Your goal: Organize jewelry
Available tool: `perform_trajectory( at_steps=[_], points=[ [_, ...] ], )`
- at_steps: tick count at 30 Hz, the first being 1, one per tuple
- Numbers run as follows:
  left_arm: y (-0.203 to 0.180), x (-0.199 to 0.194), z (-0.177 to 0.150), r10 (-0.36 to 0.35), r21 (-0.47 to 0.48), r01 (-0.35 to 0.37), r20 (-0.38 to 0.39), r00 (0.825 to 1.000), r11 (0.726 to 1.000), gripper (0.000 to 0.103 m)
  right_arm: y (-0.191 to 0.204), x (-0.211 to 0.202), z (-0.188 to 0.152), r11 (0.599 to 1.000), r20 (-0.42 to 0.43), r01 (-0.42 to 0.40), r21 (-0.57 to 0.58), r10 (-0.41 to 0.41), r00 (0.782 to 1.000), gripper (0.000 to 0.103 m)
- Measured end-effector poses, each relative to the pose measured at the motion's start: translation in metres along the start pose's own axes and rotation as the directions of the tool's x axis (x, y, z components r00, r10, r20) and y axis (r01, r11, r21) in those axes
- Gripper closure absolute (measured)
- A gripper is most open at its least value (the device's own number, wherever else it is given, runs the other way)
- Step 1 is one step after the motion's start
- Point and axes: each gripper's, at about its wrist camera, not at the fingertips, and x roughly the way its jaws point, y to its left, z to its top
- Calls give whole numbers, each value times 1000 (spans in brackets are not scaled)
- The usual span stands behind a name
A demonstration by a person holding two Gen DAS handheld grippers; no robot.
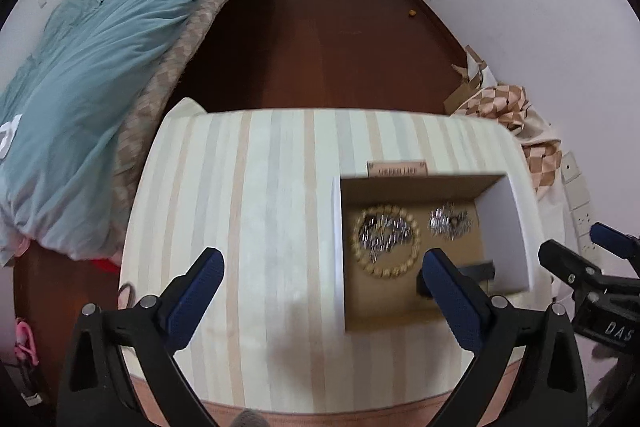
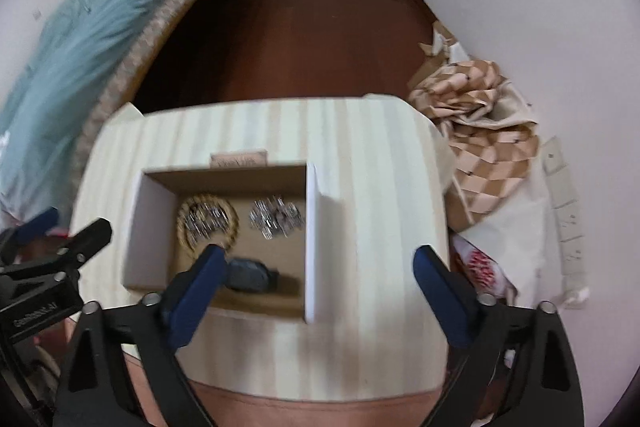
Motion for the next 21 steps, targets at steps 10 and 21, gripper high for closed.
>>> perform_trajectory(
  at_steps=[10,21],
  points=[
    [-6,-52,-36,10,-5,-9,52,999,1000,1,4,-51,-47,998,42,44,38,-46,998,0],
    [-5,-171,-74,26,-28,-21,203,979,999,1,9,-177,-93,998,220,46,48,-56,974,0]
  ],
)
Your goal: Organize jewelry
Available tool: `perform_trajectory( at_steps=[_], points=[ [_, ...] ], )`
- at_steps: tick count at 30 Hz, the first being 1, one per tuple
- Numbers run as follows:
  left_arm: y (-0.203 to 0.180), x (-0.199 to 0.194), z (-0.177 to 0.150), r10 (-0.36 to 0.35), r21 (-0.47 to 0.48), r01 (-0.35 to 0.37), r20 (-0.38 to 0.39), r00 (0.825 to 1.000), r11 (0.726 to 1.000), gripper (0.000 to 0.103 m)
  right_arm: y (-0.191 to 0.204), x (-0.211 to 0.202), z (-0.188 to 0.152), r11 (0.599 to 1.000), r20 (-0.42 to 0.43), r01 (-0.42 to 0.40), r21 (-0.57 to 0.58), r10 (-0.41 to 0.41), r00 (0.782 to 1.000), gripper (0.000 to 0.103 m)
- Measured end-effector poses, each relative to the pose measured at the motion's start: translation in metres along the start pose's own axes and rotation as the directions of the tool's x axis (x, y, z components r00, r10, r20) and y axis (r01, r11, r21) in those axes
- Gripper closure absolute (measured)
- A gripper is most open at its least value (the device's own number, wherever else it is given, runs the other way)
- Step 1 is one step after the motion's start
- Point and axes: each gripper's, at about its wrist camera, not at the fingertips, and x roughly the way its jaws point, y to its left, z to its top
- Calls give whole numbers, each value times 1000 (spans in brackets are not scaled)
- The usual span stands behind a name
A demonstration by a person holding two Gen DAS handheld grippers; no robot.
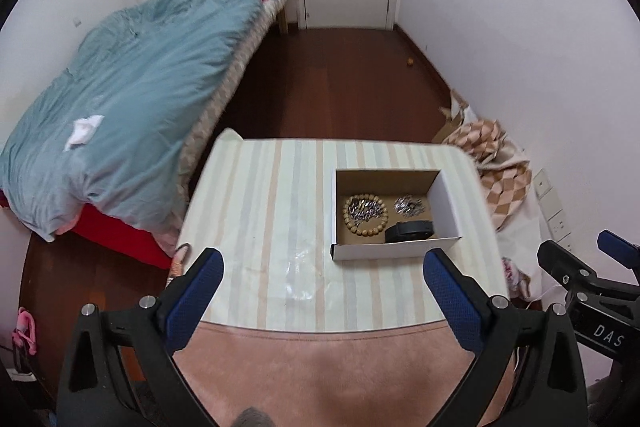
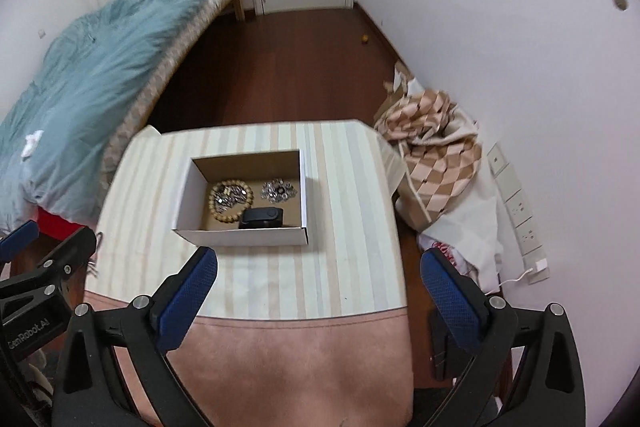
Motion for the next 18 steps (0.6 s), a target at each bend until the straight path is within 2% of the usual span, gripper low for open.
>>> perform_trajectory(
  at_steps=[8,18],
  points=[
    [3,-81,-8,-14,-2,14,82,997,1000,1,1,-97,-9,1000,128,-2,-4,2,992,0],
    [2,-144,-18,-17,-12,18,143,990,1000,1,2,-177,-27,999,238,31,-11,-28,971,0]
  ],
)
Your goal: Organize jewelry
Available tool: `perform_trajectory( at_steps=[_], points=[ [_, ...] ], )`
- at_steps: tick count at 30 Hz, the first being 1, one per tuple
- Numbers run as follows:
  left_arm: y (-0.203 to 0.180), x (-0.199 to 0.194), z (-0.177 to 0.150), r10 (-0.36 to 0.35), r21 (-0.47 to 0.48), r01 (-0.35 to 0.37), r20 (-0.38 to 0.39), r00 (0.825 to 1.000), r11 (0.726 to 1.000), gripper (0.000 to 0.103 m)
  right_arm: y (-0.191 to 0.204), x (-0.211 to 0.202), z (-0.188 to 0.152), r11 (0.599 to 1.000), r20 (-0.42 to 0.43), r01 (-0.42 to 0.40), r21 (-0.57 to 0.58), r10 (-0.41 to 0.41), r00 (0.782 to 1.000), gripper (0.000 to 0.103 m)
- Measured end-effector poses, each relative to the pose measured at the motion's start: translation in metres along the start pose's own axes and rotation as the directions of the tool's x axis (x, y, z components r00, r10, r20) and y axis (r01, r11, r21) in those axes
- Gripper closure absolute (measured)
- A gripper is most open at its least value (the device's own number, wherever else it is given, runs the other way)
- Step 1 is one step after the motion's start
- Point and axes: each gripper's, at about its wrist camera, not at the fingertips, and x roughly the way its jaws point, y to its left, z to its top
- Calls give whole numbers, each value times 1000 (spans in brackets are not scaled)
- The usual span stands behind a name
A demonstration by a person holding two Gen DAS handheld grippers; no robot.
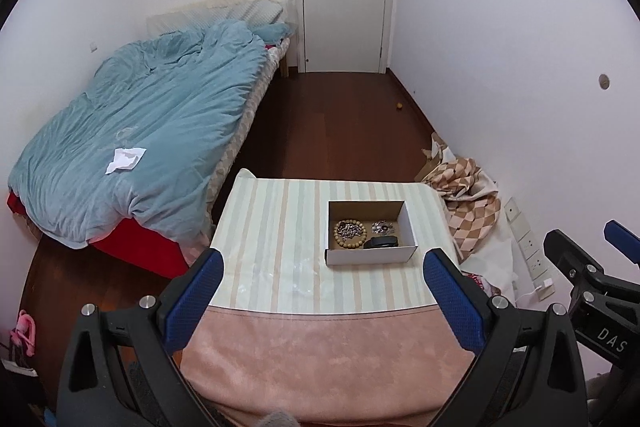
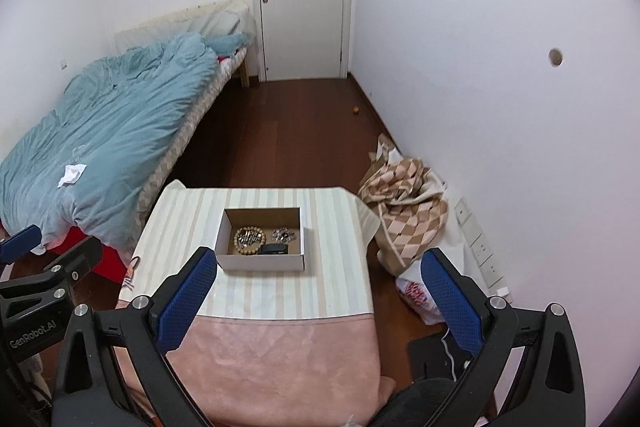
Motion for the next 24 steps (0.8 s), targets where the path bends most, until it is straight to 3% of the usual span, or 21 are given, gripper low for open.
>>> perform_trajectory(
  at_steps=[5,12,24],
  points=[
    [1,-13,1,5,-14,-5,30,1000,1000,1,0,-19,1,1000,14,-5,1,5,1000,0],
    [-1,-12,-2,6,-10,-6,8,1000,1000,1,-1,-6,0,1000,-22,-10,9,10,1000,0],
    [-6,39,13,29,-18,-30,-60,998,999,1,-3,44,20,1000,-66,20,4,-20,998,0]
  ],
)
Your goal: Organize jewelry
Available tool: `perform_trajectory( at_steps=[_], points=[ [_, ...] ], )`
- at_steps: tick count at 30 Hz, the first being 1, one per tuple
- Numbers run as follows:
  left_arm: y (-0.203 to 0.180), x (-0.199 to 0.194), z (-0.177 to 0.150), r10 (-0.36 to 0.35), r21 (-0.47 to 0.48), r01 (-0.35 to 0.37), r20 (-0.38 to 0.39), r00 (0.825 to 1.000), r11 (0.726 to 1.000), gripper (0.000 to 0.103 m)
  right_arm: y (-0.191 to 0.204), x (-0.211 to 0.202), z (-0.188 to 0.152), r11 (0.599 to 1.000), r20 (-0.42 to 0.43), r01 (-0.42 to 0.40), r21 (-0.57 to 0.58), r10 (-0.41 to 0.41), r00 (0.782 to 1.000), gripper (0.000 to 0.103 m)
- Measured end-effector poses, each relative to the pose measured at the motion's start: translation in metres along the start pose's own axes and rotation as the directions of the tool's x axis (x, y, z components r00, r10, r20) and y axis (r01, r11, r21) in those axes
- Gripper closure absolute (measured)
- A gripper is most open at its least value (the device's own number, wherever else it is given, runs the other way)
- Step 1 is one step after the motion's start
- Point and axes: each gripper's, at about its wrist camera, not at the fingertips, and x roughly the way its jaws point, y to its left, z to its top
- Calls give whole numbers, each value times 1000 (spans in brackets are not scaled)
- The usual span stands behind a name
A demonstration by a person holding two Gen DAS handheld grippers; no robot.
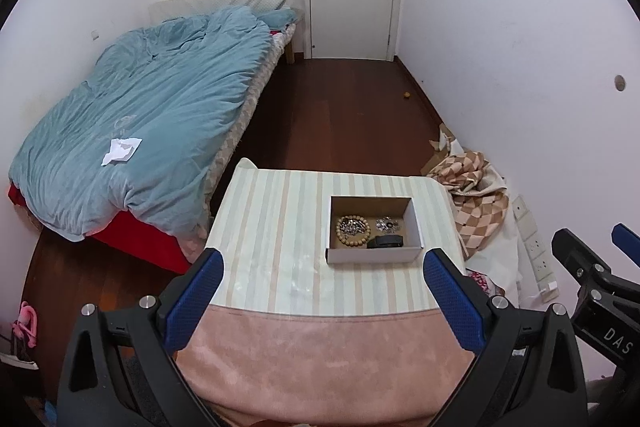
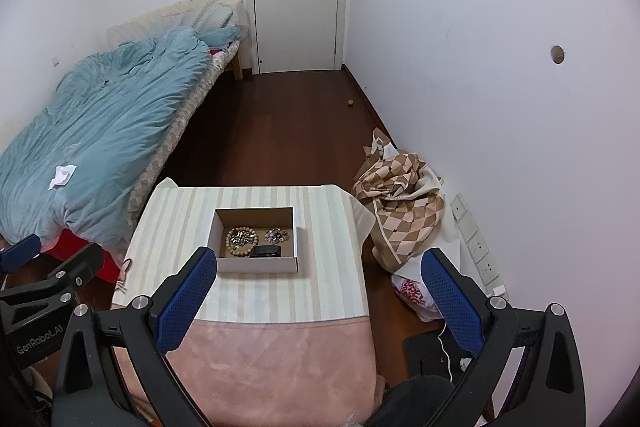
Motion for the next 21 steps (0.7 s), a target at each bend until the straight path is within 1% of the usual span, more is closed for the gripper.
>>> perform_trajectory(
  at_steps=[5,13,17,21],
  points=[
    [-3,26,11,8,9,-8,-41,999,1000,1,2,34,12,1000,-38,10,-1,-10,999,0],
    [-6,63,21,23,18,-21,-98,995,1000,1,5,81,19,1000,-111,13,-4,-14,994,0],
    [-8,71,24,21,24,-18,-111,994,1000,1,6,95,20,1000,-132,15,-5,-16,991,0],
    [-8,76,24,16,19,-14,-120,993,1000,1,9,98,19,1000,-141,13,-11,-14,990,0]
  ],
)
